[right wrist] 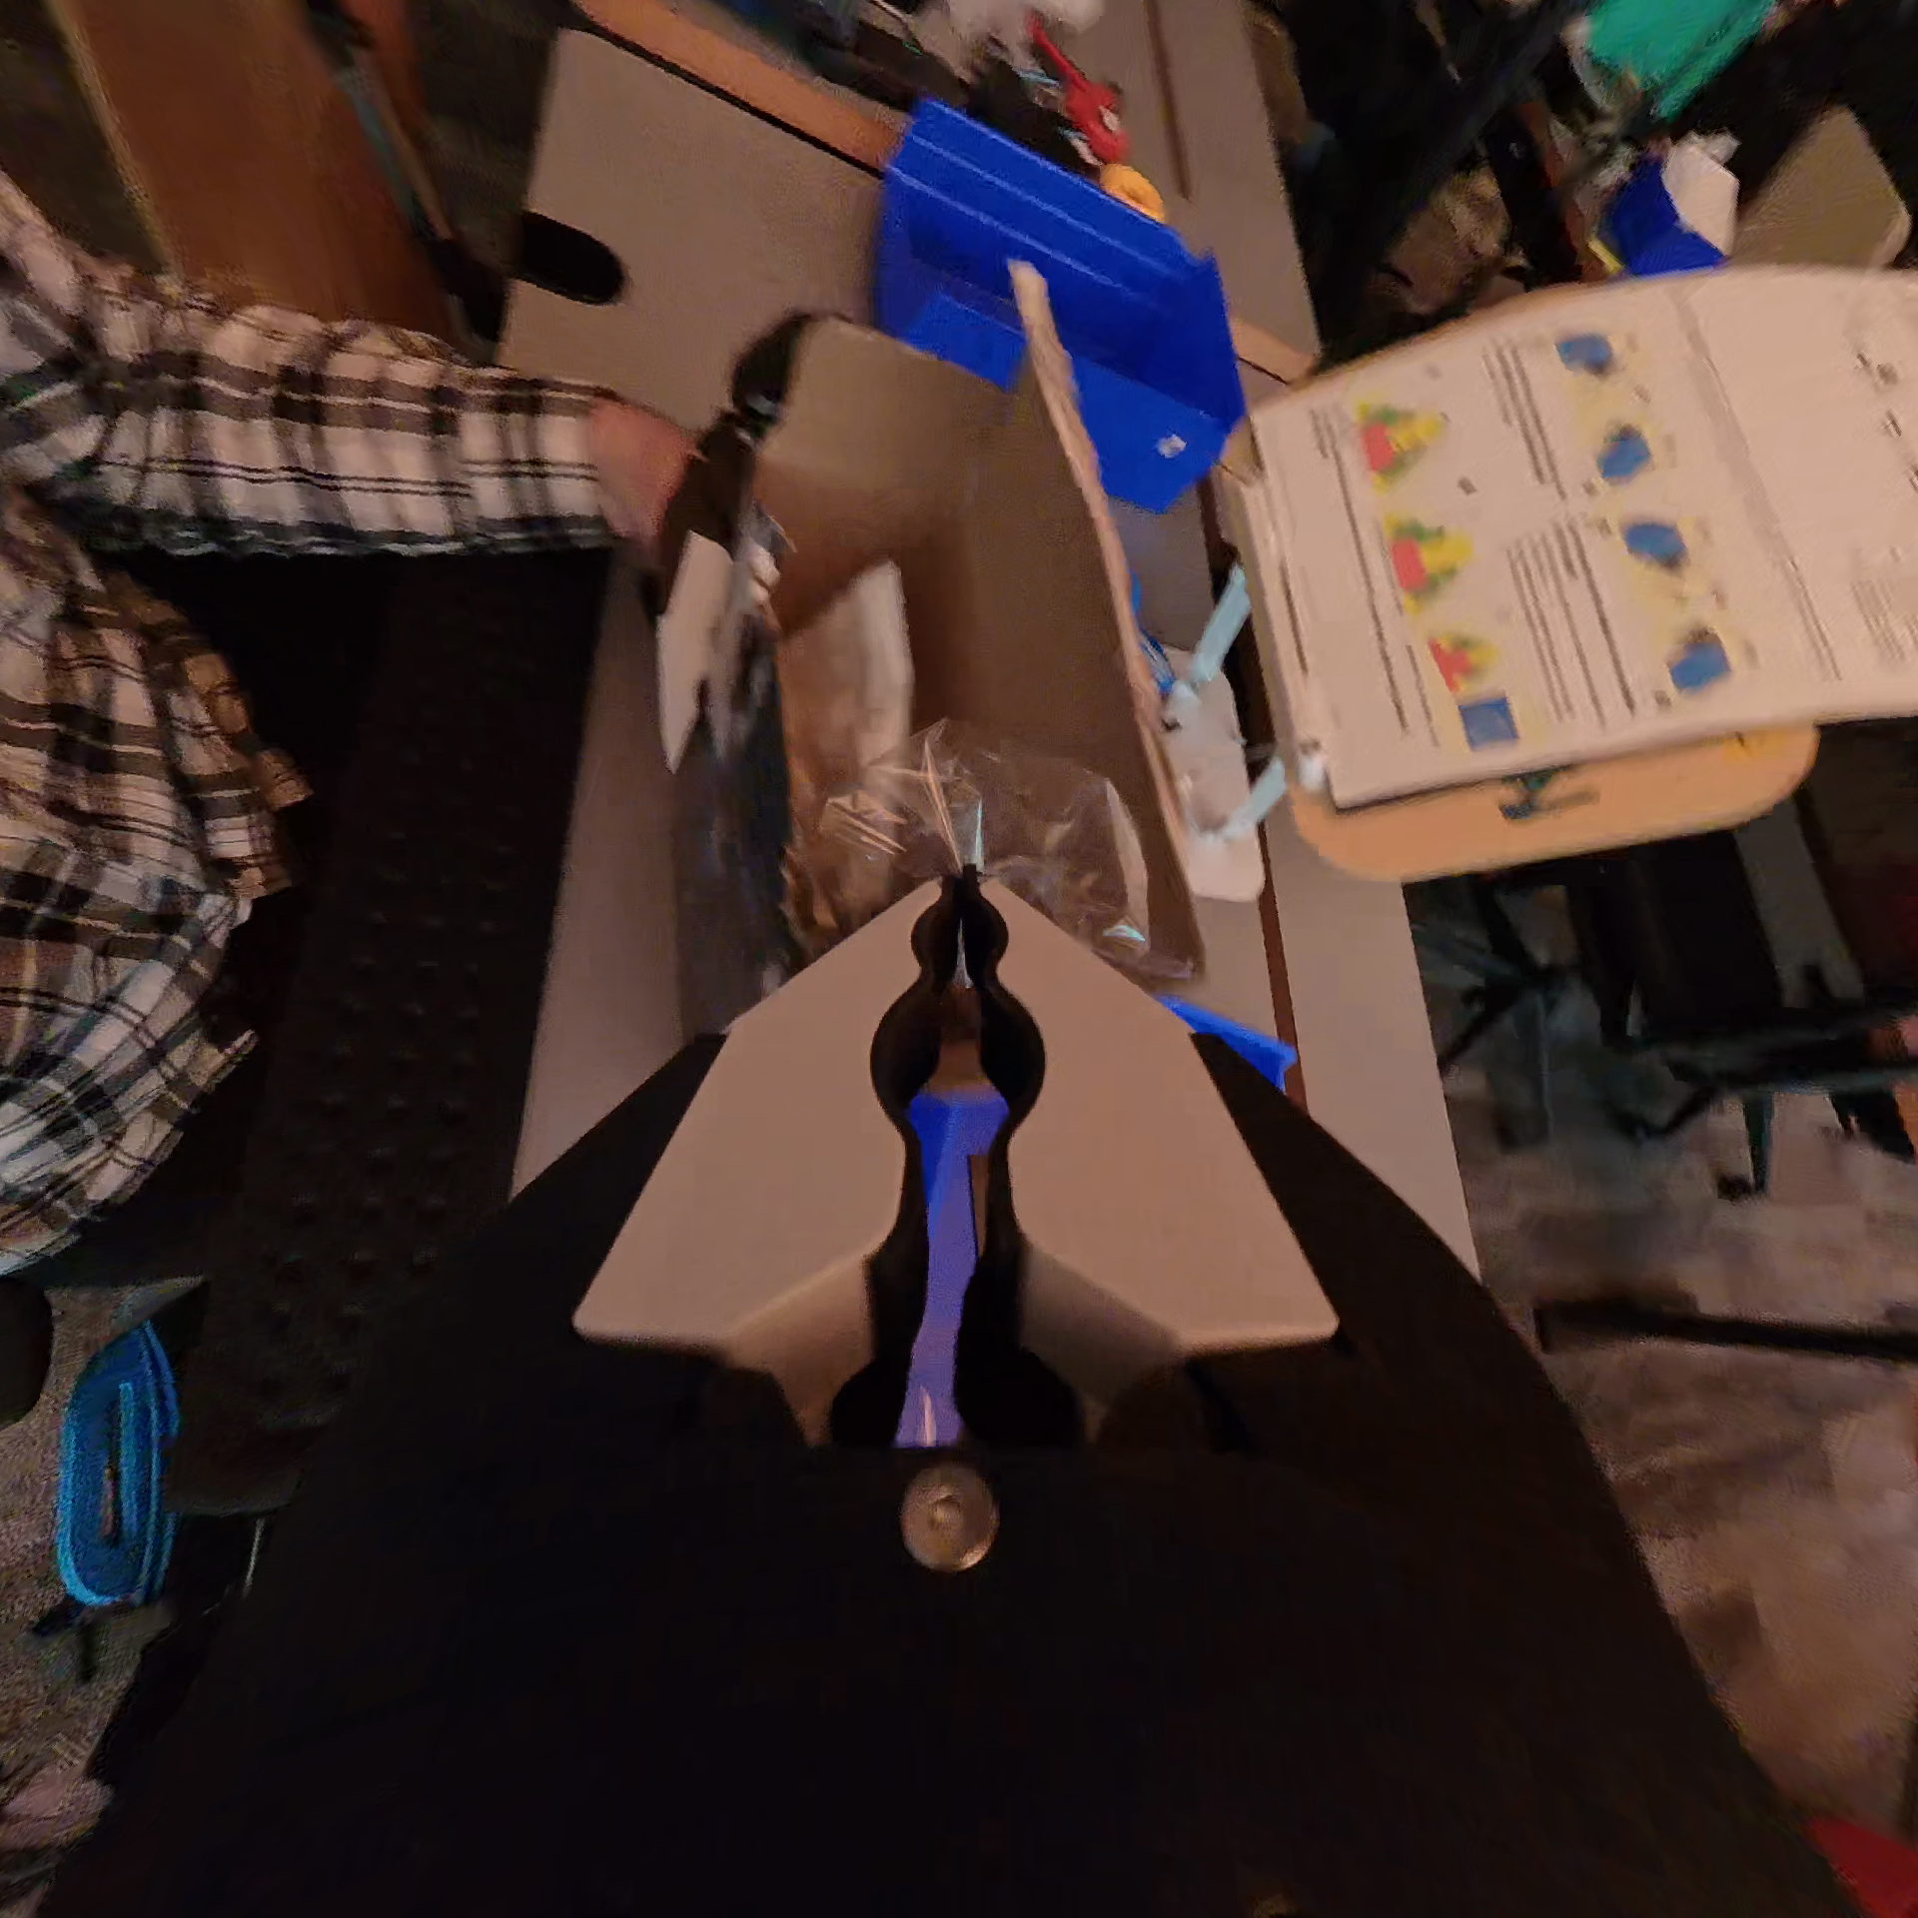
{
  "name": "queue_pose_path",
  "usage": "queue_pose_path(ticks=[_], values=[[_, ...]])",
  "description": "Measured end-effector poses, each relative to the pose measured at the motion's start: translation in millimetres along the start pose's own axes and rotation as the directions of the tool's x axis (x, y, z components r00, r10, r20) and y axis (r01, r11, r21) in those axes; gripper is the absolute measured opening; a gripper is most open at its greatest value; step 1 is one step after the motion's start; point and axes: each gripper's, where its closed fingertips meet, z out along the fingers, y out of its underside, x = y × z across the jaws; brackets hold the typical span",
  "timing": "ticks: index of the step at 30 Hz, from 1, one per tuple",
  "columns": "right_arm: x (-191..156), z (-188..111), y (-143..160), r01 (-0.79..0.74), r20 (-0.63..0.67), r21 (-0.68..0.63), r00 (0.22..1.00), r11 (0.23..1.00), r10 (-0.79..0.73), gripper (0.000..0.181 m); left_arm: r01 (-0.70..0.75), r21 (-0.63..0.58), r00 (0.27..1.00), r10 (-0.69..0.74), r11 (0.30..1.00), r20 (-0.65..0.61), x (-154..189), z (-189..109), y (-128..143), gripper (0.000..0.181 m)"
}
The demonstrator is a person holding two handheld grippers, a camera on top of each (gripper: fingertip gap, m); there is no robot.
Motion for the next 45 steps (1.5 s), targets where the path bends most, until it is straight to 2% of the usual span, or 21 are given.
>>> queue_pose_path(ticks=[2, 5, 7, 8, 11, 14, 17, 18, 21, 24, 26, 28, 31, 33, 34, 39, 42, 45], values=[[-14, 22, -8, 0.044, 0.041, -0.083, 0.998, 0.996, -0.041, 0.0, -0.003, 0.001, 1.0, 0.003, 1.0, 0.003, 0, 0, 0, 0.086], [-10, 56, 15, 0.031, 0.031, -0.323, 0.999, 0.946, -0.023, 0.001, -0.008, -0.002, 1.0, 0.008, 1.0, 0.008, 1, -1, 0, 0.086], [-4, 71, 33, 0.016, 0.009, -0.451, 1.0, 0.893, -0.013, 0.021, -0.013, -0.005, 1.0, 0.013, 1.0, 0.012, 1, -1, 1, 0.086], [-2, 76, 36, 0.011, 0.004, -0.472, 1.0, 0.882, -0.011, 0.025, -0.014, -0.007, 1.0, 0.014, 1.0, 0.014, 2, -1, 1, 0.086], [-1, 72, 28, -0.003, -0.021, -0.445, 1.0, 0.895, -0.007, 0.025, -0.009, -0.011, 1.0, 0.009, 1.0, 0.021, 1, -4, 2, 0.086], [4, 57, 10, -0.019, -0.083, -0.368, 0.997, 0.93, -0.013, 0.016, -0.006, -0.014, 1.0, 0.006, 1.0, 0.027, 0, -6, 3, 0.086], [5, 68, 8, -0.048, -0.1, -0.376, 0.995, 0.925, 0.011, 0.011, -0.014, -0.017, 1.0, 0.015, 1.0, 0.026, 1, -5, 2, 0.086], [3, 77, 16, -0.047, -0.089, -0.421, 0.996, 0.906, 0.011, 0.002, -0.018, -0.018, 1.0, 0.018, 1.0, 0.025, 2, -5, 2, 0.086], [-4, 104, 35, -0.018, -0.048, -0.542, 0.999, 0.84, -0.01, 0.0, -0.009, -0.027, 0.999, 0.01, 1.0, 0.031, 1, -5, 4, 0.086], [-14, 125, 23, 0.058, 0.01, -0.531, 0.998, 0.846, -0.063, 0.0, -0.015, -0.022, 0.999, 0.015, 1.0, 0.035, 1, -6, 4, 0.085], [-17, 138, 29, 0.074, 0.023, -0.567, 0.997, 0.82, -0.075, 0.0, -0.029, -0.02, 0.999, 0.03, 0.999, 0.028, 3, -4, 3, 0.085], [-18, 147, 38, 0.026, 0.043, -0.603, 0.999, 0.798, 0.0, 0.0, -0.044, -0.023, 0.999, 0.044, 0.999, 0.019, 5, -4, 4, 0.085], [-44, 150, 27, 0.023, 0.233, -0.525, 0.965, 0.851, 0.118, 0.0, -0.038, -0.02, 0.999, 0.039, 0.999, 0.018, 6, -4, 3, 0.085], [-48, 149, 35, -0.072, 0.266, -0.584, 0.924, 0.808, 0.275, 0.0, -0.033, -0.025, 0.999, 0.034, 0.999, 0.016, 6, -3, 4, 0.086], [-43, 145, 38, -0.086, 0.235, -0.609, 0.93, 0.788, 0.283, 0.006, -0.028, -0.025, 0.999, 0.028, 0.999, 0.019, 6, -3, 3, 0.086], [-20, 106, -1, -0.062, 0.069, -0.448, 0.992, 0.892, 0.104, 0.032, -0.041, -0.007, 0.998, 0.041, 0.999, 0.047, 4, -9, -1, 0.085], [-12, 75, -20, -0.067, -0.038, -0.321, 0.998, 0.945, 0.058, 0.034, -0.059, 0.089, 0.996, 0.053, 0.994, 0.065, 6, -22, -22, 0.087], [-6, 49, -11, -0.08, -0.131, -0.323, 0.991, 0.943, 0.039, 0.033, -0.101, 0.164, 0.986, 0.077, 0.981, 0.147, 1, -39, -41, 0.091]])
